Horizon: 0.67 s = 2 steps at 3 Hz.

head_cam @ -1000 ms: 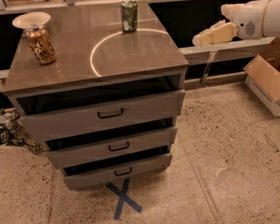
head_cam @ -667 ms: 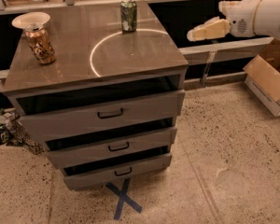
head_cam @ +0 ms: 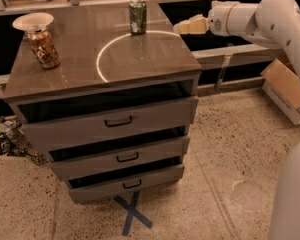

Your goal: Knock green can over

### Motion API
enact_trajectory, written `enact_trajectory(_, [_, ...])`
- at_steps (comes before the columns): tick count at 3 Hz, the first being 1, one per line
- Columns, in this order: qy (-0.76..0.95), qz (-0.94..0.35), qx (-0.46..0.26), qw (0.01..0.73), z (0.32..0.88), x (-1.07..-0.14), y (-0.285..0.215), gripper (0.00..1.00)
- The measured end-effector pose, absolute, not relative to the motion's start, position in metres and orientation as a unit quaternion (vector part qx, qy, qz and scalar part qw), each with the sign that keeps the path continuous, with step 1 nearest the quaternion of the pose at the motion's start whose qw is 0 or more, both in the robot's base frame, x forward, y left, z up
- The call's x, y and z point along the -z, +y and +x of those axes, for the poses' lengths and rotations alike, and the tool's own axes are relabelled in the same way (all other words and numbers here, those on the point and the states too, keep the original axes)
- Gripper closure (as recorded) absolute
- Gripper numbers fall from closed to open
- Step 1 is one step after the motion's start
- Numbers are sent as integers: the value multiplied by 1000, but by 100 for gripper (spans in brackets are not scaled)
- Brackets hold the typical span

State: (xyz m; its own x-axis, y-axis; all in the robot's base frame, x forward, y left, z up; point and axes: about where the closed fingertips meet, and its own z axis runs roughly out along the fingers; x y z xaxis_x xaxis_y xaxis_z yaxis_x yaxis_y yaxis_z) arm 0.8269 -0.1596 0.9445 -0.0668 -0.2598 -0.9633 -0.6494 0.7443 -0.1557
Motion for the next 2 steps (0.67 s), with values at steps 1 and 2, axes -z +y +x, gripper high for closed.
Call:
enact_trajectory(1, [713, -308, -153, 610, 864, -926, -136, 0])
enact_trajectory(2, [699, -321, -161, 618, 890, -921, -101, 0])
